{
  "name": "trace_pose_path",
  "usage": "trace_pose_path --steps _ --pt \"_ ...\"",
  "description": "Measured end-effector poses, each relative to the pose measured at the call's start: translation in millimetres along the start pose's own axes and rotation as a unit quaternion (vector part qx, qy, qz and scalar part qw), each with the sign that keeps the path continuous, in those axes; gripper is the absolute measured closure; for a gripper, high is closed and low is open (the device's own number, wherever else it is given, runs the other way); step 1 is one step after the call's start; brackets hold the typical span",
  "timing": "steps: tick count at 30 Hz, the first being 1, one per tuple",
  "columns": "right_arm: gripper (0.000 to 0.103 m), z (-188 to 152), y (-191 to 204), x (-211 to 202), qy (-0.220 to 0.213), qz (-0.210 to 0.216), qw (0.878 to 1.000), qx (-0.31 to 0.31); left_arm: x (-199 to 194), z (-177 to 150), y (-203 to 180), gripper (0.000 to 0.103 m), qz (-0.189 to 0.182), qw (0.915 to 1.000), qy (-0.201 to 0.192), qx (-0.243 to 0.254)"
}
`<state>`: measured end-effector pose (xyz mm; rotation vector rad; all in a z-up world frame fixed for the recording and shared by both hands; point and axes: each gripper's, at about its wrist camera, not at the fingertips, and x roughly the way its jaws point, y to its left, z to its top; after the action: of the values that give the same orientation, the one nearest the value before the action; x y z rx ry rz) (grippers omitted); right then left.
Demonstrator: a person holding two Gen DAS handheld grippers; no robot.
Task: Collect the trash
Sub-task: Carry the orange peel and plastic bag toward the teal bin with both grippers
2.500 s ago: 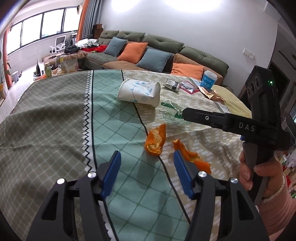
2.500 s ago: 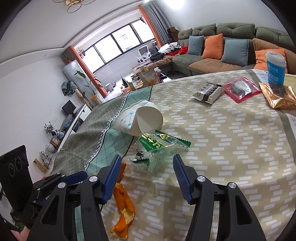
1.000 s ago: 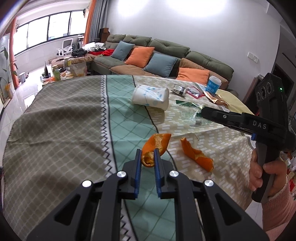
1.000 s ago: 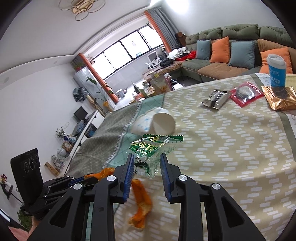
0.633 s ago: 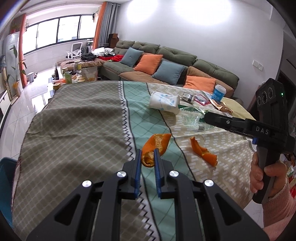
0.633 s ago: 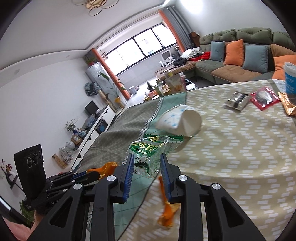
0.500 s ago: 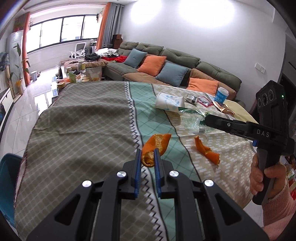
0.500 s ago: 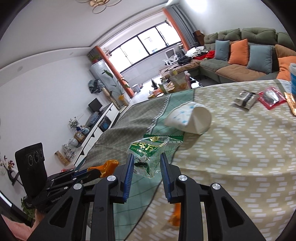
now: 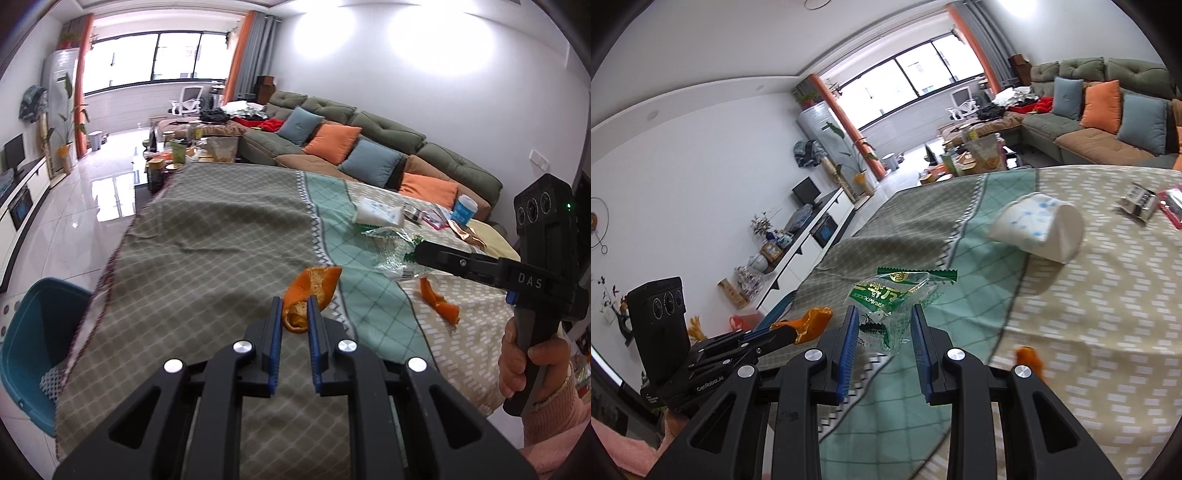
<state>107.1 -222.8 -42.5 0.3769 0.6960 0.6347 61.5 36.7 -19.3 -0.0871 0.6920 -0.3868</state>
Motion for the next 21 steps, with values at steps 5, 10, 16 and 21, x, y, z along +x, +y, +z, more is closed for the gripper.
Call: trace_pose_path --steps 5,10,16,21 --pt "0.074 2 13 15 0.013 0.018 1.000 -0.011 -13 -2 17 0.089 0.019 0.9996 -0.008 -0.017" --pt "0.074 2 30 31 0.027 0.035 0.999 -0.027 -26 -5 34 0.089 0.038 0.9985 -0.017 -0.034" --pt "0.074 1 51 46 0.041 0.054 0.997 -0.045 -39 -8 52 0.089 0.057 0.9967 -0.026 -0.051" --pt "0.074 2 68 59 0.051 0.066 0.995 -0.060 -49 -11 63 0.089 0.073 0.9948 -0.034 -0.062"
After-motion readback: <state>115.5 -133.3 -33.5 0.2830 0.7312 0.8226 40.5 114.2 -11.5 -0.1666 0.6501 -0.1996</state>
